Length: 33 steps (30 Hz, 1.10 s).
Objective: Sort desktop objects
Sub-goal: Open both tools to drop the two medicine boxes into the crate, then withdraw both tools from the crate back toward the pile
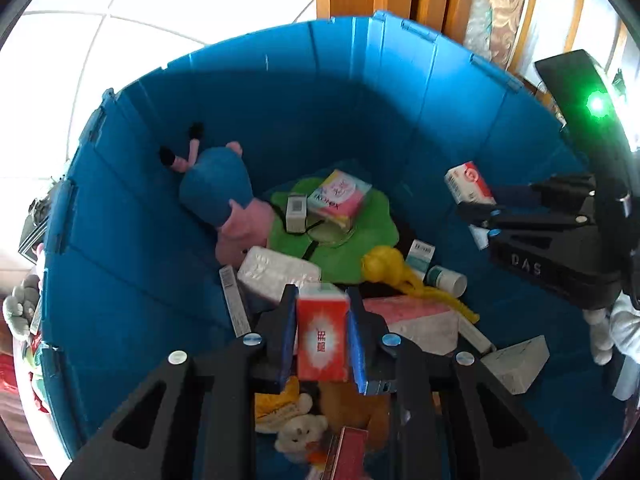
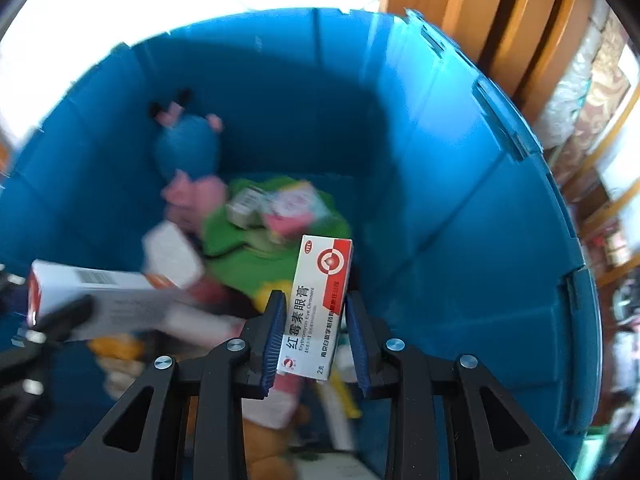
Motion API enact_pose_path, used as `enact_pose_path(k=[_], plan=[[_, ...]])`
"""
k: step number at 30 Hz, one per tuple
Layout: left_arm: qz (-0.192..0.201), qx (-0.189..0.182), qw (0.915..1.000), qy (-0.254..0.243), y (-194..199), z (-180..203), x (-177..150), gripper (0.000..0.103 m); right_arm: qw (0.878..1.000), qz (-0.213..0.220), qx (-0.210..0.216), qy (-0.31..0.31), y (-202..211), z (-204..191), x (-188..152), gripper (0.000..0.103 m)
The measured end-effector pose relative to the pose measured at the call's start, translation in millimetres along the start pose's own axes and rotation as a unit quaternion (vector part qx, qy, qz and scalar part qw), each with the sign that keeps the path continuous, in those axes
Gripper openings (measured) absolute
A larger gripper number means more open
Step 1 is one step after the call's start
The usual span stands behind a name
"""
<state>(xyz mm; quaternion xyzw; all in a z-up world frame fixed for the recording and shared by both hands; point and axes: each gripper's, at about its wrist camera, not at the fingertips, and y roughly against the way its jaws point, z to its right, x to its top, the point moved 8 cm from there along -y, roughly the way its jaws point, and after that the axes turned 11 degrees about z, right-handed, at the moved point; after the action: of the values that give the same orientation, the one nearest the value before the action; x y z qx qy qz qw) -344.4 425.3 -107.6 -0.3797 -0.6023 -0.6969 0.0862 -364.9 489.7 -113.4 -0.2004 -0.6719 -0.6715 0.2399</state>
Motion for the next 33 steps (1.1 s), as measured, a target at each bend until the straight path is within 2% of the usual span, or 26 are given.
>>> enact_pose_path(k=[2,4,5,6,10,12,13,15,18,20,22,28,33], plan=[[-0.004,-0.006,1.0,0.0,-2.0,0.8,-1.3,0.026,1.0,-0.002,-0.004,0.01,-1.9,-1.8,-1.3,0.03],[-0.007,-0.006,1.0,-0.003,-3.1,0.9,-2.8,0.044,1.0,-0.007,-0.006,0.027,-4.7,-7.2,-3.5,0.03],[-0.009,-0.005,0.9999,-0.002,-3.9,0.3,-3.6,0.059,0.999,-0.008,-0.007,0.032,-5.6,-8.2,-3.9,0.03],[-0.011,-0.004,0.9999,-0.001,-4.2,-0.8,-4.0,0.069,0.999,-0.008,-0.009,0.037,-5.8,-9.0,-4.3,0.03],[-0.015,0.0,0.9999,0.007,-5.9,-4.1,-3.8,0.071,0.999,-0.006,-0.013,0.04,-5.0,-8.8,-4.3,0.034],[-0.027,0.007,0.9996,0.007,-9.9,-6.1,-7.0,0.071,0.999,-0.007,-0.016,0.04,-6.6,-8.3,-5.0,0.051],[-0.032,0.009,0.9994,0.006,-12.1,-7.0,-8.6,0.071,0.999,-0.01,-0.02,0.042,-8.7,-8.4,-5.2,0.07],[-0.042,0.012,0.999,0.004,-15.6,-7.7,-11.6,0.071,0.998,-0.014,-0.029,0.049,-11.0,-8.4,-6.4,0.088],[-0.044,0.014,0.9989,0.003,-16.4,-8.4,-13.4,0.071,0.998,-0.027,-0.026,0.055,-15.8,-10.7,-10.3,0.091],[-0.045,0.015,0.9989,0.005,-15.8,-8.9,-14.4,0.071,0.997,-0.035,-0.021,0.061,-18.6,-14.2,-13.3,0.099],[-0.046,0.016,0.9988,0.008,-16.2,-11.0,-15.3,0.071,0.997,-0.043,-0.014,0.067,-21.1,-18.1,-16.8,0.102],[-0.038,0.02,0.999,0.008,-12.2,-13.4,-12.3,0.071,0.997,-0.043,0.003,0.059,-18.6,-21.5,-18.3,0.102],[-0.003,0.012,0.9998,0.015,6.1,-15.0,-1.5,0.071,0.998,-0.023,0.024,0.047,-8.0,-24.4,-10.3,0.103]])
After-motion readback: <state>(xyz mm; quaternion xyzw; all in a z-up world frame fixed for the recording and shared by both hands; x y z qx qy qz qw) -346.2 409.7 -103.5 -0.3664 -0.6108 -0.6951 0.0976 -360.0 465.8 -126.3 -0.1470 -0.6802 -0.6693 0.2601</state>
